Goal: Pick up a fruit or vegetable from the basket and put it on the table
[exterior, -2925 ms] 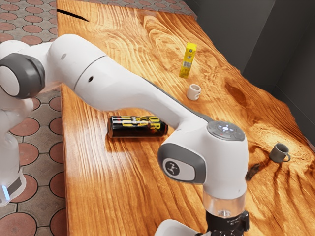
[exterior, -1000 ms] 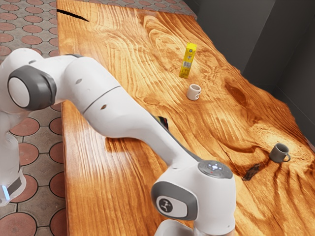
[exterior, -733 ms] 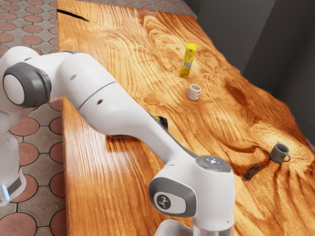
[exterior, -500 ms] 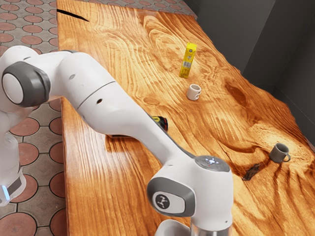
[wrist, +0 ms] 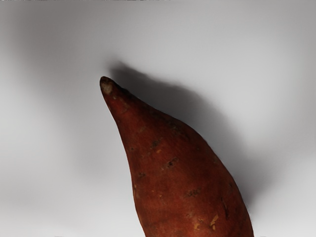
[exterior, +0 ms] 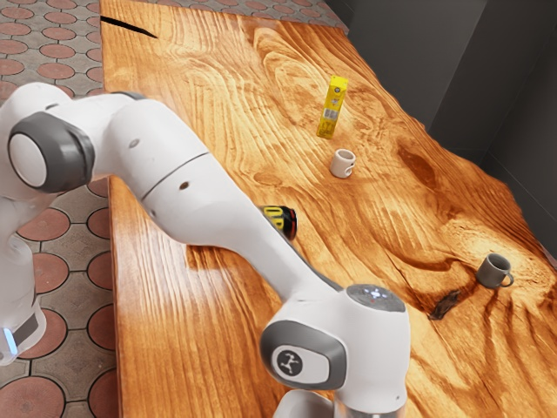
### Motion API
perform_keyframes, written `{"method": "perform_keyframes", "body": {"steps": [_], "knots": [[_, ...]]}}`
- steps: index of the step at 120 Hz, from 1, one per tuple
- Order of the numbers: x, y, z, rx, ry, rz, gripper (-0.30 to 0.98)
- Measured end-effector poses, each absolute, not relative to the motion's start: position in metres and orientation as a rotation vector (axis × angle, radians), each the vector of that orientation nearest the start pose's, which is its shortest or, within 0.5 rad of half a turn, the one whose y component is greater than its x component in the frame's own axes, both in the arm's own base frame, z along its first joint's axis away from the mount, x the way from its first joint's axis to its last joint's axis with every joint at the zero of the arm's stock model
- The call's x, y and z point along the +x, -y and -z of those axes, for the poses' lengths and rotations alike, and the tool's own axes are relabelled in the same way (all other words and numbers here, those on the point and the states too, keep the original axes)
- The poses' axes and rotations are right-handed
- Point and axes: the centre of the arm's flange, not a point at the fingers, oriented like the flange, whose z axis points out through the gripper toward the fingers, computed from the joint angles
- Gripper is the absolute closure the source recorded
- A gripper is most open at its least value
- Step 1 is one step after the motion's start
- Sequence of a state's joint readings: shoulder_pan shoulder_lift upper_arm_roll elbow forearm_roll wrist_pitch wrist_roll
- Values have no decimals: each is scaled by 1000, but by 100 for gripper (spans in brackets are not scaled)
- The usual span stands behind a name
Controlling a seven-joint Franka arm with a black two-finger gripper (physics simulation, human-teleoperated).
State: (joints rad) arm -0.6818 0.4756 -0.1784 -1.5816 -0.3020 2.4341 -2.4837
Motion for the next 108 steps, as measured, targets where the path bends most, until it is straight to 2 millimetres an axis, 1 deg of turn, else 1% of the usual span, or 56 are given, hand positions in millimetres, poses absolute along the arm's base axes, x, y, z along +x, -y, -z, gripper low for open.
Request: {"method": "perform_keyframes", "body": {"steps": [21,48,59,81,96,108], "knots": [[481,529,-405,1663,-2204,499,25],[480,524,-403,1713,-2153,516,34],[479,521,-400,1730,-2145,515,42],[480,520,-397,1743,-2135,528,49],[481,518,-399,1728,-2139,553,48],[484,515,-404,1718,-2134,553,42]]}}
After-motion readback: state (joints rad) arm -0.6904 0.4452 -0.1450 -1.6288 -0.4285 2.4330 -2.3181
